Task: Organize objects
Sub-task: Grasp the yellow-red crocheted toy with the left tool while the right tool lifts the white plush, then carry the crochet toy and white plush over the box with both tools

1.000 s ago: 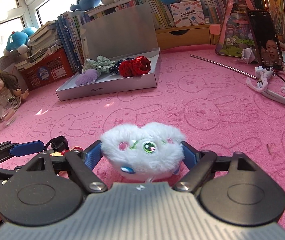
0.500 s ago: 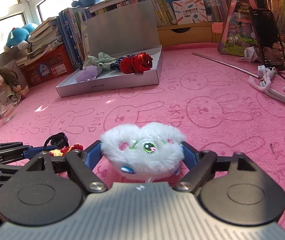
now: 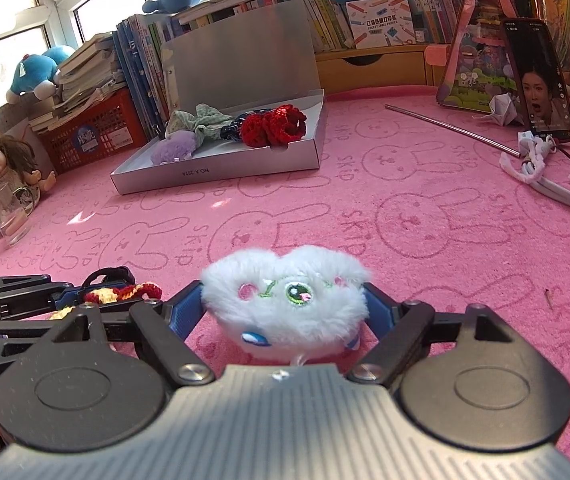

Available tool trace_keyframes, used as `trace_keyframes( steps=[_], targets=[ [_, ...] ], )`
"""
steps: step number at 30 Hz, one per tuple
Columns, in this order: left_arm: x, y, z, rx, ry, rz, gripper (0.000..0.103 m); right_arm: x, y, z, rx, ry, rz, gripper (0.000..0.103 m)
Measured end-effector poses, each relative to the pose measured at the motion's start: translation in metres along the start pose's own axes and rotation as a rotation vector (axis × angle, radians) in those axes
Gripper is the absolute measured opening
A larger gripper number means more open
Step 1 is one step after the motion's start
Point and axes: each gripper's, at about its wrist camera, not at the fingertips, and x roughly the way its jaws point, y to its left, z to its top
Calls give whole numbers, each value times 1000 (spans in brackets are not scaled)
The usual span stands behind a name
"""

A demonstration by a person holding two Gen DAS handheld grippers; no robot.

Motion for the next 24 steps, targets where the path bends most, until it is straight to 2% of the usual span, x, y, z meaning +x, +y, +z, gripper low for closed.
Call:
trace_keyframes(
  steps=[5, 17, 24],
  targets=[
    [-4, 10, 10, -28, -27, 16, 30, -1, 4, 3, -14, -11, 9, 83],
    [-8, 47, 35, -89, -75, 107, 30, 1, 11, 17, -43, -44, 15, 82],
    [-2, 67, 49, -111, -91, 139, 30, 9, 11, 34, -41, -66, 11, 82]
  ],
)
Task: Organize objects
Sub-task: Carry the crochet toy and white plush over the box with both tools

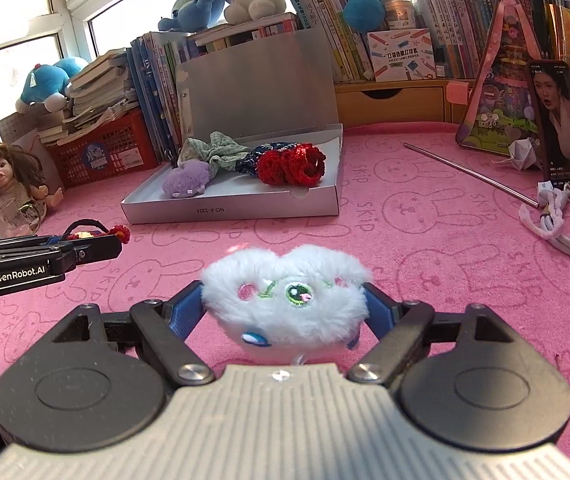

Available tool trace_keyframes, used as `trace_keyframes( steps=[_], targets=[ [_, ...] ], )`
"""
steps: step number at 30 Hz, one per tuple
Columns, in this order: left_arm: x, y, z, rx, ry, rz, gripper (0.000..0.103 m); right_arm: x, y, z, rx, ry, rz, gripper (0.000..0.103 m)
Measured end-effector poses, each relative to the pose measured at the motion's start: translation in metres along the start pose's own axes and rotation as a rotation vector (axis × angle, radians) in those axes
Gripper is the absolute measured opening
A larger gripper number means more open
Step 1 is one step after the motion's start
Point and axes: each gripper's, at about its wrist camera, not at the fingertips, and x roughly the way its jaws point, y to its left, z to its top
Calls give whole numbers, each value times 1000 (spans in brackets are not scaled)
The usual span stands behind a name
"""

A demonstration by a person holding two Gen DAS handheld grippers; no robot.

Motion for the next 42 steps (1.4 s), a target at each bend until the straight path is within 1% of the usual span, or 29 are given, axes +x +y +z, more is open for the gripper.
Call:
trace_keyframes(
  steps=[11, 18, 25, 29, 31, 34, 38, 42],
  targets=[
    [21, 24, 33, -30, -34, 44, 30, 23, 5, 40, -14, -37, -19, 83],
    [41, 39, 64, -75, -72, 38, 30, 46, 2, 73, 4, -46, -29, 83],
    [71, 54, 89, -97, -76, 49, 30, 70, 4, 100, 13, -56, -40, 83],
    [89, 62, 96, -102, -77, 76, 30, 87, 0, 116, 44, -49, -32, 83],
    [101, 65, 98, -106, -80, 107, 30, 95, -2, 123, 63, -45, -28, 83],
    [123, 66, 99, -86, -67, 157, 30, 111, -5, 128, 85, -36, -32, 83],
    [147, 73, 98, -96, -44, 172, 30, 136, -7, 128, 110, -8, -56, 83],
    [161, 78, 99, -87, -41, 177, 30, 153, -5, 133, 112, -10, -74, 83]
  ],
)
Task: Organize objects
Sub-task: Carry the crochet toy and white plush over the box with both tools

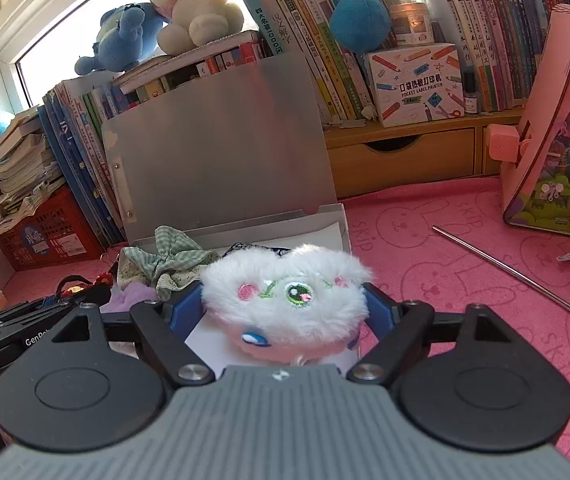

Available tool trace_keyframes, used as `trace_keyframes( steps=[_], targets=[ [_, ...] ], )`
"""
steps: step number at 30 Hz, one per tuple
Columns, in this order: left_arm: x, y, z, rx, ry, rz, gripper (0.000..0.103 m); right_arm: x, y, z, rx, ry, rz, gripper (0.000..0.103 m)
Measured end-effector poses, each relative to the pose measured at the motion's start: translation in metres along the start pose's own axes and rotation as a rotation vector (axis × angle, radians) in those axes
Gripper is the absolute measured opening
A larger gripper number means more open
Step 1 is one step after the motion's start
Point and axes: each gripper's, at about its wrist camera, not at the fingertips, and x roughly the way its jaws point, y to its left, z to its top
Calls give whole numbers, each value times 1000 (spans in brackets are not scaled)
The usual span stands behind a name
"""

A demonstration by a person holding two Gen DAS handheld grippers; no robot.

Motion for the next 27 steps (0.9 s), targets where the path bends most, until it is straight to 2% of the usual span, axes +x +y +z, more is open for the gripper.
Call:
trace_keyframes(
  steps=[16, 27],
  targets=[
    [48, 13, 6, 24, 7, 33, 30, 62, -3, 25, 56, 53, -36, 83],
    [66, 20, 1, 19, 48, 43, 30, 89, -7, 16, 38, 77, -66, 83]
  ],
)
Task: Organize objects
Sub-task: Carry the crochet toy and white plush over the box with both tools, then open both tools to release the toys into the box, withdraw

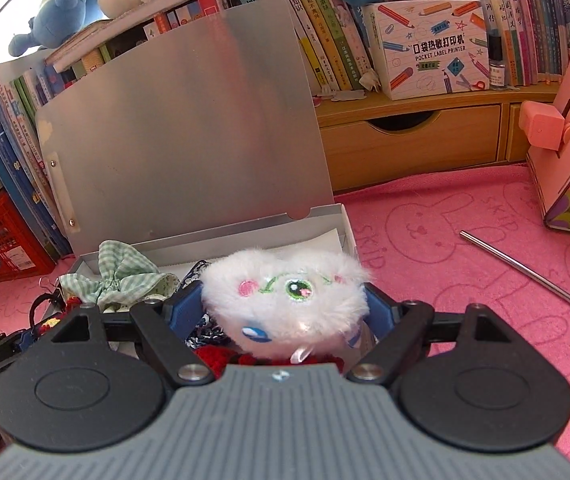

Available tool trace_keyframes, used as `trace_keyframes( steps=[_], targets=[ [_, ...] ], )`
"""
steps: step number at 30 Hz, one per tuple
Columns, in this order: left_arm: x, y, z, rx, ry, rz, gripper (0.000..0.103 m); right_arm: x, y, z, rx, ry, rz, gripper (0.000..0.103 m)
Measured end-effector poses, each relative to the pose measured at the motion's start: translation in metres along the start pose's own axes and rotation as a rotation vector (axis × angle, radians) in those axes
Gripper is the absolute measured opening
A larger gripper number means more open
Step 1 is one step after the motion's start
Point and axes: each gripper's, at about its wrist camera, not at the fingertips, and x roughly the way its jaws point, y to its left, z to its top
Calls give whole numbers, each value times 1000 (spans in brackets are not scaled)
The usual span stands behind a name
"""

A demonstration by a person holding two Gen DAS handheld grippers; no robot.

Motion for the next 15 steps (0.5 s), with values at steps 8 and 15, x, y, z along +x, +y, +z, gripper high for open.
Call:
trace_keyframes(
  steps=[8, 15],
  targets=[
    [-1, 1, -2, 7, -16, -3, 32, 7, 2, -6, -14, 4, 4, 83],
    [-17, -7, 0, 54, -62, -17, 73, -11, 2, -1, -16, -32, 18, 92]
  ],
)
